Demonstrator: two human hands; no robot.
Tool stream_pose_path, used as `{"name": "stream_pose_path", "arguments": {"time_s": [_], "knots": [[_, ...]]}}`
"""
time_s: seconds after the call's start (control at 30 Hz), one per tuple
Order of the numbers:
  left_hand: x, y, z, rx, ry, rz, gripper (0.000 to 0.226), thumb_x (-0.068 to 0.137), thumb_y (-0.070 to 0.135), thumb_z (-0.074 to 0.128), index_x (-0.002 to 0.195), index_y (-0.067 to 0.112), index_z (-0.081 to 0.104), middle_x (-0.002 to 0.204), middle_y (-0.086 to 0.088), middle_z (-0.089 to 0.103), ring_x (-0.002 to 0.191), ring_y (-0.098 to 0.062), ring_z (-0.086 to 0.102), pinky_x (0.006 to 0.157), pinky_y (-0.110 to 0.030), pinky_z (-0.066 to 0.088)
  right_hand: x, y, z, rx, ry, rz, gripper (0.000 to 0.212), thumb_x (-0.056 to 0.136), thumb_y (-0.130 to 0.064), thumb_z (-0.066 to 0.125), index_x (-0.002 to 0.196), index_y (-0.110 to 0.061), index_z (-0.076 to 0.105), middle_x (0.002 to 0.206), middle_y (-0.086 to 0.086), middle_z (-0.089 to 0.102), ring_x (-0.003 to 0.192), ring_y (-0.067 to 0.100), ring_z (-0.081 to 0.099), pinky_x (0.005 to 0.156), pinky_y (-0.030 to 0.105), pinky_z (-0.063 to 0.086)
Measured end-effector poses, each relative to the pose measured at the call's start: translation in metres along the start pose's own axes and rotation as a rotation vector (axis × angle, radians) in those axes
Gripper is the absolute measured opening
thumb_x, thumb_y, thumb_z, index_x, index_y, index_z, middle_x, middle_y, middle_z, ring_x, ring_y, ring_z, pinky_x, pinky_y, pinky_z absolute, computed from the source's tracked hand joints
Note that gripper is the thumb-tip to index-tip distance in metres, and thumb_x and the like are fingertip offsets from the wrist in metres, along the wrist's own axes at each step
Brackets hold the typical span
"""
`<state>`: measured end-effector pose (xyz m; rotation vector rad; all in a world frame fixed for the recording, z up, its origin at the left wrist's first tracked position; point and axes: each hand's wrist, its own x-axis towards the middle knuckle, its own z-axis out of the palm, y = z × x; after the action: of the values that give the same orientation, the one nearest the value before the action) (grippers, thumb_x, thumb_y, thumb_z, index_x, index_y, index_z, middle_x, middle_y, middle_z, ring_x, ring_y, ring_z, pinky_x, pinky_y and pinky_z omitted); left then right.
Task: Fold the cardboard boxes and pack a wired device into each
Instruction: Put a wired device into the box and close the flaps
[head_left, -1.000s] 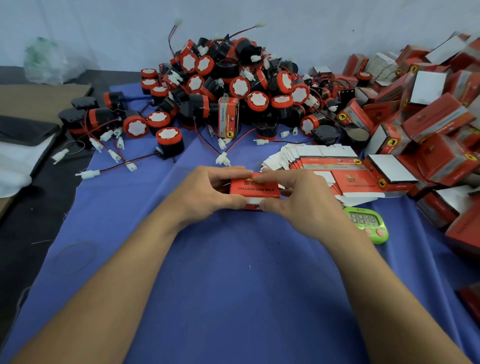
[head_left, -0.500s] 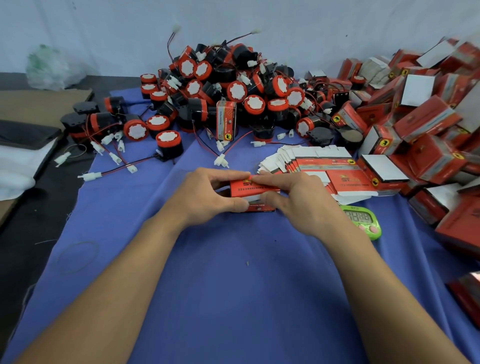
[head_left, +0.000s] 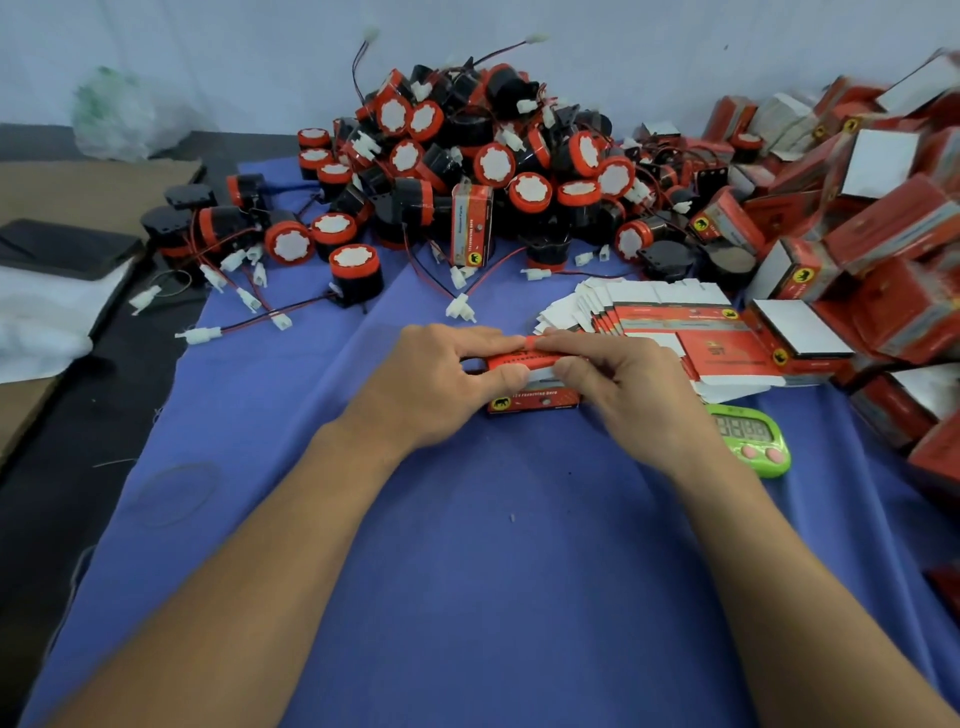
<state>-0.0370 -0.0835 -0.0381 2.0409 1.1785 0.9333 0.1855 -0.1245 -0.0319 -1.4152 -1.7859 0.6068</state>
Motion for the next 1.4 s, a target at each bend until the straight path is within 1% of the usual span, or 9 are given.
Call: {"name": "stream_pose_path", "arguments": {"time_s": [0.17, 0.33, 0.43, 0.67, 0.83, 1.07, 1.2, 1.3, 1.4], "knots": [[-0.004, 0.003, 0.002, 0.122, -0.029, 0.016, 0.064, 0.073, 0.028, 0.089, 0.132, 0.040, 0.068, 0.115, 0.027, 0.067, 0.111, 0.011, 0.059, 0.091, 0.000, 0.038, 0.001, 0.004, 0.005, 0.027, 0.032, 0.002, 0.024, 0.098, -0.022, 0.068, 0.118, -0.032, 0.077, 0.093, -0.038, 0.069, 0.099, -0.009, 0.063, 0.082, 0.007, 0.045], [-0.002, 0.003, 0.005, 0.154, -0.035, -0.035, 0.077, 0.068, 0.025, 0.090, 0.138, 0.043, 0.063, 0.120, 0.019, 0.066, 0.110, -0.002, 0.060, 0.095, -0.017, 0.045, -0.002, 0.005, 0.009, 0.057, 0.080, 0.005, 0.024, 0.097, -0.023, 0.069, 0.118, -0.032, 0.077, 0.117, -0.020, 0.072, 0.117, -0.005, 0.061, 0.103, 0.025, 0.049], [0.001, 0.000, 0.004, 0.139, -0.044, -0.063, 0.079, 0.066, 0.024, 0.092, 0.136, 0.045, 0.063, 0.121, 0.019, 0.066, 0.111, -0.004, 0.061, 0.096, -0.022, 0.048, -0.002, 0.005, 0.013, 0.016, 0.106, -0.015, 0.023, 0.097, -0.022, 0.069, 0.115, -0.034, 0.077, 0.130, -0.011, 0.070, 0.134, -0.003, 0.050, 0.110, 0.025, 0.042], [0.003, -0.002, 0.007, 0.086, -0.040, -0.126, 0.087, 0.053, 0.040, 0.085, 0.136, 0.048, 0.063, 0.119, 0.024, 0.068, 0.107, 0.003, 0.064, 0.095, -0.021, 0.051, -0.001, 0.002, 0.010, 0.104, 0.153, -0.041, 0.017, 0.094, -0.018, 0.068, 0.103, -0.025, 0.081, 0.101, -0.023, 0.074, 0.107, -0.004, 0.066, 0.097, 0.023, 0.051], [0.003, 0.002, 0.010, -0.002, -0.028, -0.145, 0.078, 0.055, 0.047, 0.085, 0.131, 0.046, 0.067, 0.118, 0.022, 0.071, 0.105, 0.002, 0.067, 0.097, -0.030, 0.055, -0.003, -0.001, 0.012, 0.022, 0.104, -0.031, 0.034, 0.081, -0.029, 0.080, 0.115, -0.033, 0.077, 0.106, -0.037, 0.066, 0.111, -0.017, 0.058, 0.095, 0.002, 0.038], [0.002, -0.001, 0.009, 0.026, -0.008, -0.137, 0.090, 0.059, 0.034, 0.094, 0.142, 0.043, 0.059, 0.116, 0.018, 0.073, 0.103, 0.006, 0.067, 0.090, -0.009, 0.049, -0.002, -0.005, 0.020, -0.115, 0.201, -0.071, 0.024, 0.088, -0.030, 0.078, 0.112, -0.029, 0.078, 0.112, -0.020, 0.072, 0.101, 0.003, 0.063, 0.086, 0.015, 0.049], [0.002, 0.000, 0.007, 0.036, -0.019, -0.149, 0.083, 0.060, 0.024, 0.096, 0.136, 0.040, 0.066, 0.109, 0.026, 0.070, 0.100, 0.014, 0.064, 0.084, -0.004, 0.048, -0.003, -0.007, 0.018, -0.098, 0.218, -0.070, 0.021, 0.089, -0.028, 0.075, 0.109, -0.027, 0.080, 0.111, -0.015, 0.075, 0.099, 0.007, 0.066, 0.089, 0.026, 0.053], [0.001, 0.002, 0.008, 0.087, -0.033, -0.128, 0.079, 0.059, 0.024, 0.095, 0.132, 0.040, 0.068, 0.109, 0.025, 0.071, 0.099, 0.015, 0.063, 0.079, 0.000, 0.044, 0.000, -0.009, 0.013, -0.052, 0.270, -0.025, 0.014, 0.091, -0.027, 0.076, 0.103, -0.031, 0.082, 0.102, -0.029, 0.071, 0.092, 0.001, 0.067, 0.083, 0.016, 0.050], [0.000, 0.003, 0.010, 0.077, -0.038, -0.118, 0.077, 0.062, 0.025, 0.094, 0.132, 0.039, 0.067, 0.113, 0.022, 0.073, 0.099, 0.009, 0.066, 0.083, -0.009, 0.050, 0.002, -0.010, 0.014, 0.013, 0.309, 0.030, 0.012, 0.089, -0.027, 0.078, 0.098, -0.034, 0.082, 0.081, -0.042, 0.066, 0.091, -0.009, 0.066, 0.080, 0.007, 0.047]]}}
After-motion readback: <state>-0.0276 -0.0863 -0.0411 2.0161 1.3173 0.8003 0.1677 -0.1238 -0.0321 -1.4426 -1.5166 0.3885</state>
